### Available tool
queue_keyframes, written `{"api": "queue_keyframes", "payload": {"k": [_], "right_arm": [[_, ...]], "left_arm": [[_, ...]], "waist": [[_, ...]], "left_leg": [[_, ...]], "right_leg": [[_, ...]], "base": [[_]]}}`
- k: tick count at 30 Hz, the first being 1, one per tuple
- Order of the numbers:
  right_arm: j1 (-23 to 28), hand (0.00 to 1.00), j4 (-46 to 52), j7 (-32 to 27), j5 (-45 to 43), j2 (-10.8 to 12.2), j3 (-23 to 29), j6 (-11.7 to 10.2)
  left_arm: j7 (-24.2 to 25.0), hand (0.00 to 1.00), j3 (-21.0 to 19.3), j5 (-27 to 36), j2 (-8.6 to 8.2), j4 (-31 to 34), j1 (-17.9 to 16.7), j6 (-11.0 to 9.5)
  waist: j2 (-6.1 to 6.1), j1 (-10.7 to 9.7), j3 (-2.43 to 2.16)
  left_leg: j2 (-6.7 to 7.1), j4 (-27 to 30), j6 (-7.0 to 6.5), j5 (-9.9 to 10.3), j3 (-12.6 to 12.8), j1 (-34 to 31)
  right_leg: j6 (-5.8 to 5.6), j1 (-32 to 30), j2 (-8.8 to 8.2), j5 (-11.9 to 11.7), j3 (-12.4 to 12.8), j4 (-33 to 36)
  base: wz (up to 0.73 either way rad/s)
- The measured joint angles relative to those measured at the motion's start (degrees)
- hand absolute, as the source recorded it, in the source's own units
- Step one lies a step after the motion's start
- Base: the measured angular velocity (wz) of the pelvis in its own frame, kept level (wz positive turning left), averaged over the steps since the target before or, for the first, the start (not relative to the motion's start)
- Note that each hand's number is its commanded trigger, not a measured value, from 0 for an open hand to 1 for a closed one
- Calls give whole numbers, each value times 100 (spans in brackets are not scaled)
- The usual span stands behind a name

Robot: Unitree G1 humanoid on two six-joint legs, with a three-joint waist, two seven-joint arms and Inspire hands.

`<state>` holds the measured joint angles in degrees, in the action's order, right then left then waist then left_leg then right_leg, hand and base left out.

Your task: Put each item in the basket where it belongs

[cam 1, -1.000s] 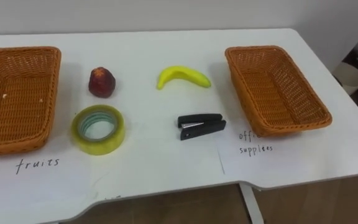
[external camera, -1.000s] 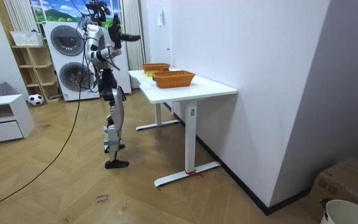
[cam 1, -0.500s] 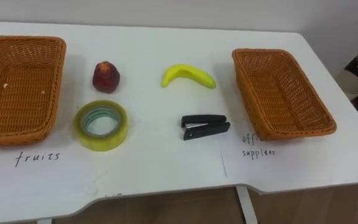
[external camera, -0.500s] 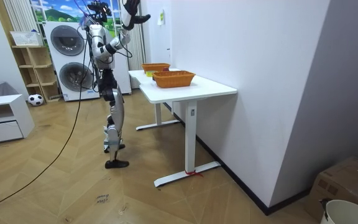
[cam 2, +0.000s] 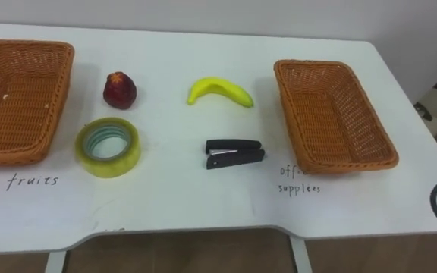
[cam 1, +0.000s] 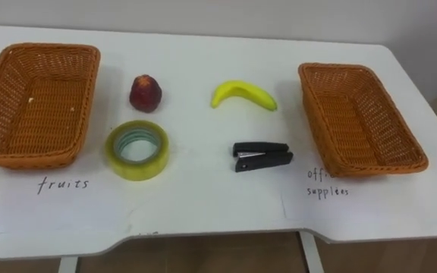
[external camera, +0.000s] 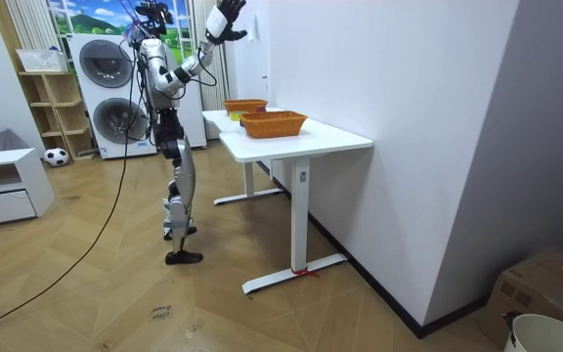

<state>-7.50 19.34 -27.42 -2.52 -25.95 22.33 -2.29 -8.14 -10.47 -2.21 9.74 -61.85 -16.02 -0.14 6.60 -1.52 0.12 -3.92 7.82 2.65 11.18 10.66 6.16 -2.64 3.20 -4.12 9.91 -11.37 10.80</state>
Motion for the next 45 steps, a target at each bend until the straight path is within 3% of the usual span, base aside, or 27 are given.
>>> {"api": "queue_keyframes", "payload": {"k": [6,7,17,23,30,38,45], "right_arm": [[-57,0,20,663,-37,-43,-466,57],[-59,0,22,764,-38,-43,-520,57],[-62,0,-55,1803,-15,-43,-954,98],[-61,0,-74,2471,-45,-41,-1232,291],[-60,0,-145,3229,-539,-41,-1570,372],[-57,0,-369,3870,-781,-41,-1676,496],[-58,0,-551,4631,-789,-40,-1946,616]], "left_arm": [[5,0,7,-20,1,-7,30,-14],[5,0,8,-20,2,-11,20,-14],[133,0,186,-11,7,-7,120,-12],[265,0,181,-20,-5,0,178,51],[323,0,188,-81,50,1,220,58],[491,0,189,-80,80,34,272,58],[494,0,341,-85,199,173,392,62]], "waist": [[84,71,17],[70,75,42],[-10,209,95],[-72,280,31],[-19,346,-9],[-2,368,15],[72,506,47]], "left_leg": [[-6,-2,0,0,-20,40],[-7,-2,0,0,-26,43],[-20,-1,3,2,-143,44],[-24,-1,4,0,-197,8],[-21,2,5,0,-279,37],[-21,7,5,-1,-293,6],[-22,87,5,-1,-288,-108]], "right_leg": [[3,93,0,-2,-42,-5],[5,104,1,-4,-47,-6],[10,164,20,-8,-100,-18],[10,152,20,-8,-150,-24],[10,168,20,-8,-143,-30],[10,173,22,-8,-137,-33],[26,91,22,-18,-123,-22]], "base": [[3],[0],[5],[3],[3],[1],[-1]]}}
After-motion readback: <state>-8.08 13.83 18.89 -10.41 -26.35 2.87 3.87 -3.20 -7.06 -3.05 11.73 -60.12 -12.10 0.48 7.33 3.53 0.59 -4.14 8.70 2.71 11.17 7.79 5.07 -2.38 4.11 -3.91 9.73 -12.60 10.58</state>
